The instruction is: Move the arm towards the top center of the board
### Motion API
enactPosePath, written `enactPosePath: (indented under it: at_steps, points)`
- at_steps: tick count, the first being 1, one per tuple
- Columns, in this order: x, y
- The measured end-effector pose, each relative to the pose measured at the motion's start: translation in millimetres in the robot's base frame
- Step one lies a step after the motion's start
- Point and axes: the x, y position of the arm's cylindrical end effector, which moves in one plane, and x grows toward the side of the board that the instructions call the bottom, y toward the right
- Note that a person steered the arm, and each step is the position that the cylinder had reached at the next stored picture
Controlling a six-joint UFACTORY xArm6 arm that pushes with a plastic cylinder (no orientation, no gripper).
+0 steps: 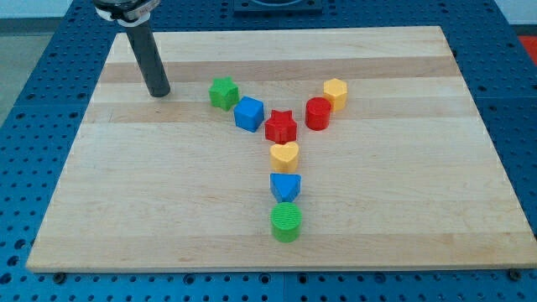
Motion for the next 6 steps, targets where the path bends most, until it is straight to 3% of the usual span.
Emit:
enactPosePath:
  at_steps: [2,4,6]
  points:
    - [-11.7,3.0]
    - [-51.5,46.9]
    - [-56.5,188.0]
